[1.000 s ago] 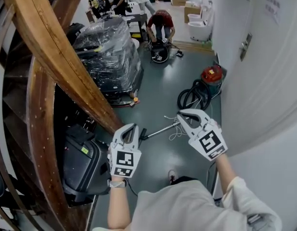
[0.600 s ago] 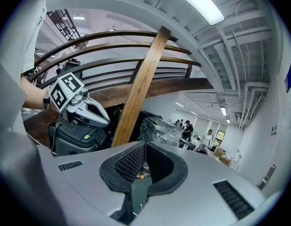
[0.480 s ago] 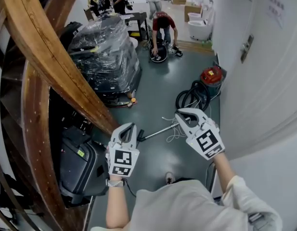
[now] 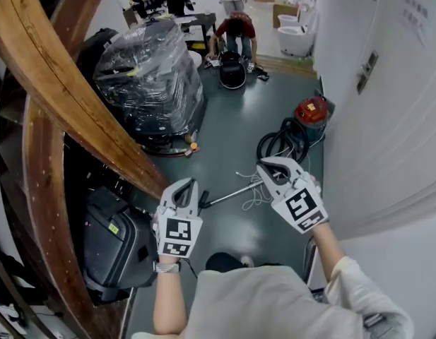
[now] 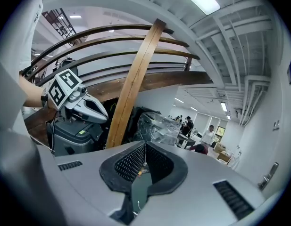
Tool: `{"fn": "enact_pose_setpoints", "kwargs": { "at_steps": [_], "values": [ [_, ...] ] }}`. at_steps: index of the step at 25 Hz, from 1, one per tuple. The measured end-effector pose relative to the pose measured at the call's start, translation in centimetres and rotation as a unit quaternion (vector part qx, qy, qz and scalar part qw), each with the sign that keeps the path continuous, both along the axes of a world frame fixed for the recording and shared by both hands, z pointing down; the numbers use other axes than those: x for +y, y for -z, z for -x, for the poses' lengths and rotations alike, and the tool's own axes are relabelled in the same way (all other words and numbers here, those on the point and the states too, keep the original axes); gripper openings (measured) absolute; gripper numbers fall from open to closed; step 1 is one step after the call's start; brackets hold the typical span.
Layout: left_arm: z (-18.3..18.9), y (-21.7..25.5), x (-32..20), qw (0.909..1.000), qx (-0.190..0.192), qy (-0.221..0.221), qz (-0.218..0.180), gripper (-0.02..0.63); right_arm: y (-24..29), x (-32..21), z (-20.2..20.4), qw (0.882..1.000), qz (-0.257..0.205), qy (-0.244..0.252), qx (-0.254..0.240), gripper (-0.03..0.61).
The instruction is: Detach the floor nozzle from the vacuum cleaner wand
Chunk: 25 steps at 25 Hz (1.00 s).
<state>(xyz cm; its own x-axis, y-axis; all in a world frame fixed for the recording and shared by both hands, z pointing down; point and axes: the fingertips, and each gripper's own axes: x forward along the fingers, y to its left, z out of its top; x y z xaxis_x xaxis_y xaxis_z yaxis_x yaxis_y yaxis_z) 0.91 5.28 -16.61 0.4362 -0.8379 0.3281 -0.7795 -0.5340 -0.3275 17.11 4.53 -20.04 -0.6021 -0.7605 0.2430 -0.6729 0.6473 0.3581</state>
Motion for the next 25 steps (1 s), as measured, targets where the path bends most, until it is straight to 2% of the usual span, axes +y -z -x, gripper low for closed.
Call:
{"fn": "enact_pose_setpoints", "kwargs": {
  "at_steps": [9,17,25],
  "values": [
    [0.5,-1.1,-3.6,0.9999,0.005,-0.004,0.011,-0.002,-1.5,-2.6,0.6,0.999,0.034,0.007,-0.008,0.031],
    [2.5,-2.6,-9.5,0.9995,-0.001,-0.022,0.022,-0.002,-2.3,-8.0,3.2,0.997,0.060,0.007,-0.038,0.031],
    [5.3,-4.0,-16.0,0.9986,-0.002,-0.043,0.031,-0.002,-2.7,-14.1,7.0,0.998,0.053,0.007,-0.018,0.029]
  ]
}}
